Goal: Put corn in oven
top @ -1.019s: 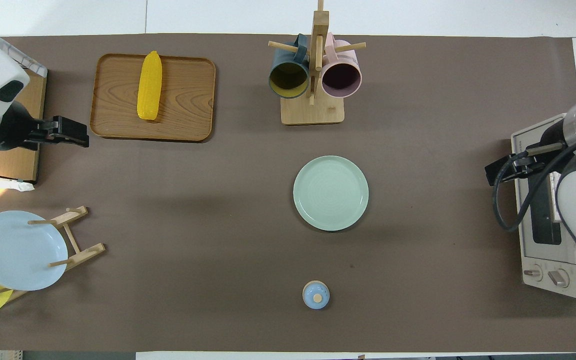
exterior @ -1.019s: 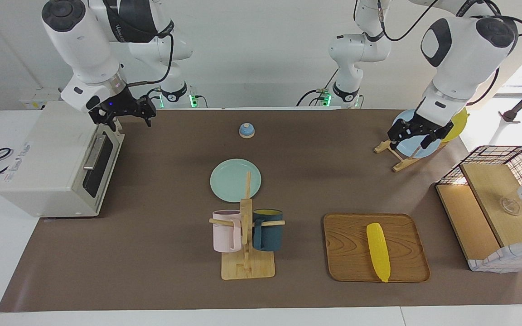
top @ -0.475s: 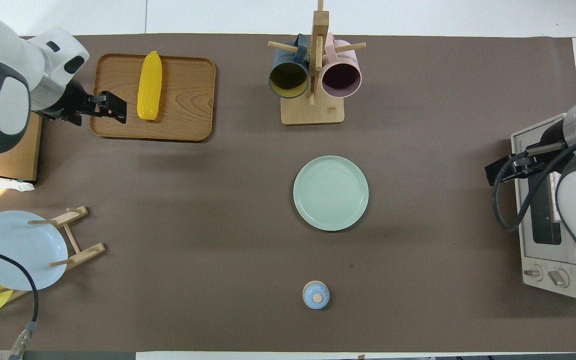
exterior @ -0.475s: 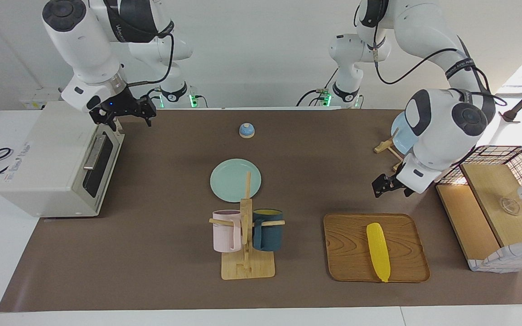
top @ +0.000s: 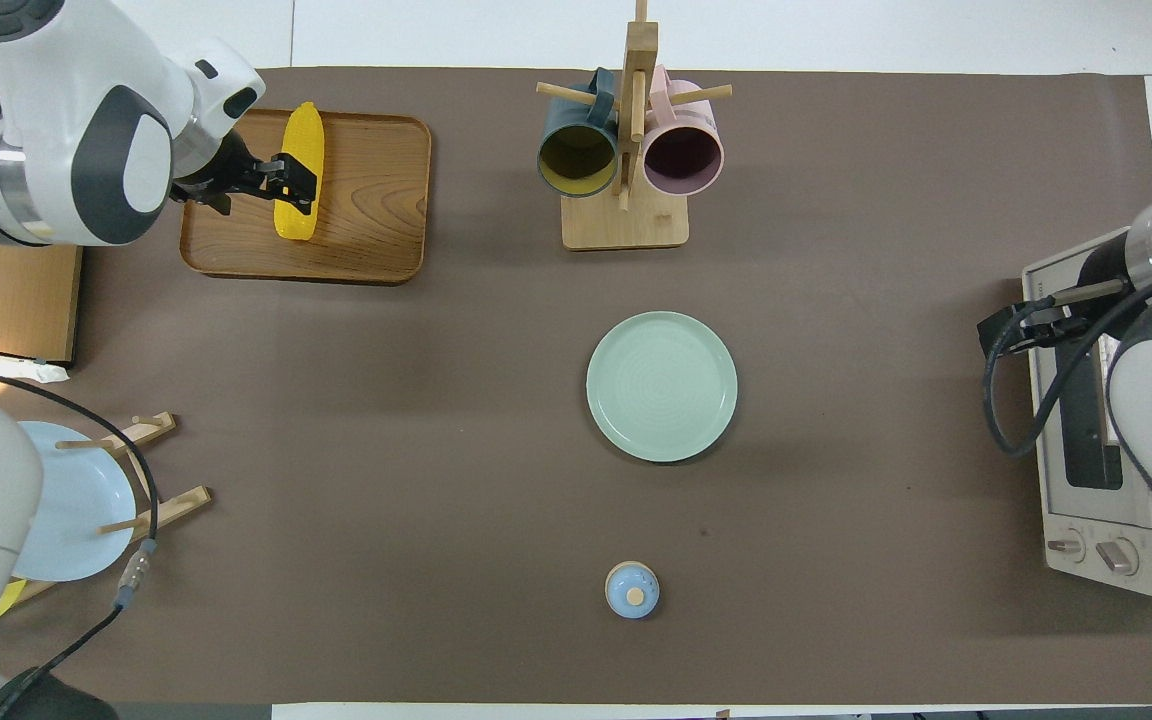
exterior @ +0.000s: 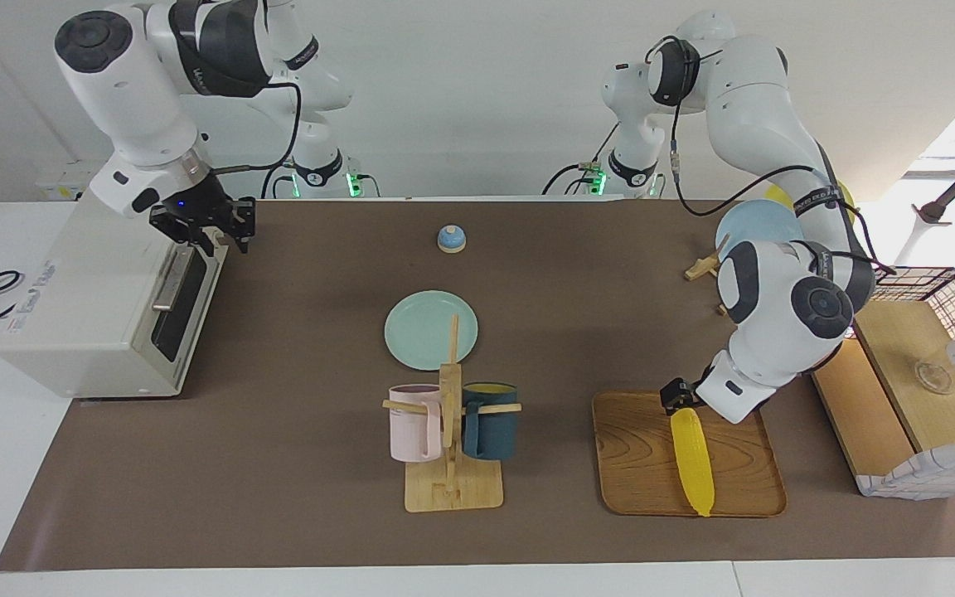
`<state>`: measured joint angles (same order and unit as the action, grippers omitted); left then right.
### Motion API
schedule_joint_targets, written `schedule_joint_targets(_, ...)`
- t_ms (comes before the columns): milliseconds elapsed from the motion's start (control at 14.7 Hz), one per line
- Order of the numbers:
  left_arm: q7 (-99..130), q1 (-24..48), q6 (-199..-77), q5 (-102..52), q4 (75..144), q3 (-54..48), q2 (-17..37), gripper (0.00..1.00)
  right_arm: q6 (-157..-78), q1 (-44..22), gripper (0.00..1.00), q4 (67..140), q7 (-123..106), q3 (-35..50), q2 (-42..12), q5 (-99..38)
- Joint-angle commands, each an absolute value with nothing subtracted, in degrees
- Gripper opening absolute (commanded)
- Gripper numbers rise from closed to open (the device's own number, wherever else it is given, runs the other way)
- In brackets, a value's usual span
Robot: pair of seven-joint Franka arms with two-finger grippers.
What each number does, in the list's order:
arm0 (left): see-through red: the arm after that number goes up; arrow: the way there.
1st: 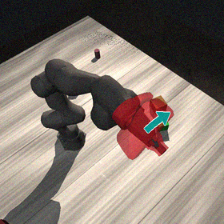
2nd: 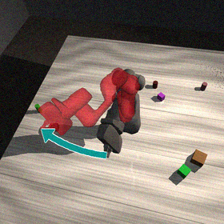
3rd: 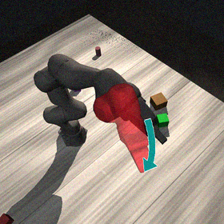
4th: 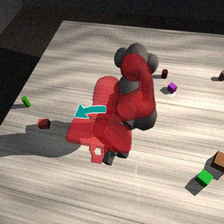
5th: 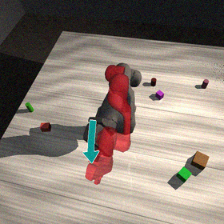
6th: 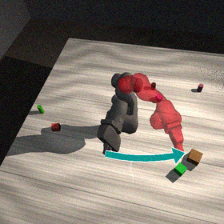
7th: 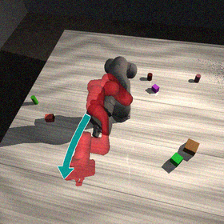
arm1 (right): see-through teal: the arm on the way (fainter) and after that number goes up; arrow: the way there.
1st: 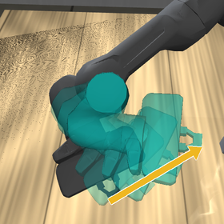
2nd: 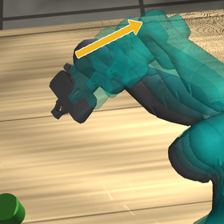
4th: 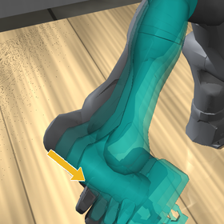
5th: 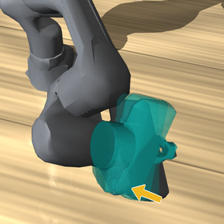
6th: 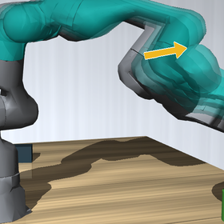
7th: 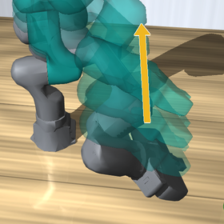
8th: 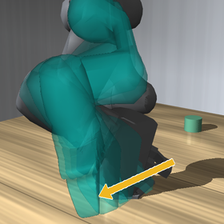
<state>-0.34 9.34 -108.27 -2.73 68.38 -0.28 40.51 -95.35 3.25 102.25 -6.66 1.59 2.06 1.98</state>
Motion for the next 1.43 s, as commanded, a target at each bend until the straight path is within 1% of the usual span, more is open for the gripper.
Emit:
schedule_joint_targets(0, -2.2, 9.23, -110.99, -3.16, 65.74, -0.18, 43.15, 1.0, -102.11, 7.01, 0.0, 110.38, -7.73, 1.67, 5.89, 3.24)
schedule_joint_targets(272, -2.55, 9.58, -115.04, -2.99, 65.39, -0.09, 46.83, 1.0, -106.34, 9.66, 0.0, 114.6, -7.12, 1.67, 5.71, 8.52)
schedule_joint_targets(543, -4.22, 9.05, -116.36, -2.99, 63.99, 0.35, 48.69, 1.0, -107.67, 10.55, 0.0, 116.19, -7.03, 1.67, 5.36, 11.33)
schedule_joint_targets(679, -4.39, 8.97, -116.28, -2.99, 64.07, 0.26, 48.69, 1.0, -107.75, 10.55, 0.0, 116.81, -7.03, 1.67, 5.36, 11.95)
schedule_joint_targets(747, -4.39, 9.05, -116.19, -2.99, 63.99, 0.26, 48.78, 0.99, -107.84, 10.55, 0.0, 116.89, -7.03, 1.67, 5.27, 12.04)
schedule_joint_targets(951, -4.39, 8.96, -115.49, -2.99, 63.72, 0.09, 48.78, 0.91, -109.59, 11.25, 0.0, 118.29, -7.03, 1.67, 5.19, 12.39)
schedule_joint_targets(1087, -4.39, 8.96, -115.66, -2.99, 63.72, 0.09, 48.78, 0.79, -109.69, 11.16, 0.0, 118.83, -7.12, 1.67, 5.19, 13.53)
schedule_joint_targets(1223, -4.39, 8.96, -115.75, -2.99, 63.81, 0.09, 48.69, 0.6, -109.69, 11.16, 0.0, 119.27, -7.12, 1.76, 5.27, 14.24)
schedule_joint_targets(1291, -4.39, 8.96, -115.58, -2.99, 63.81, 0.09, 48.69, 0.46, -109.6, 11.16, 0.0, 119.27, -7.03, 1.76, 5.27, 14.24)
schedule_joint_targets(1358, -4.39, 8.96, -115.4, -3.08, 63.81, 0.09, 48.69, 0.29, -109.69, 11.25, 0.0, 119.35, -7.03, 1.76, 5.27, 14.15)
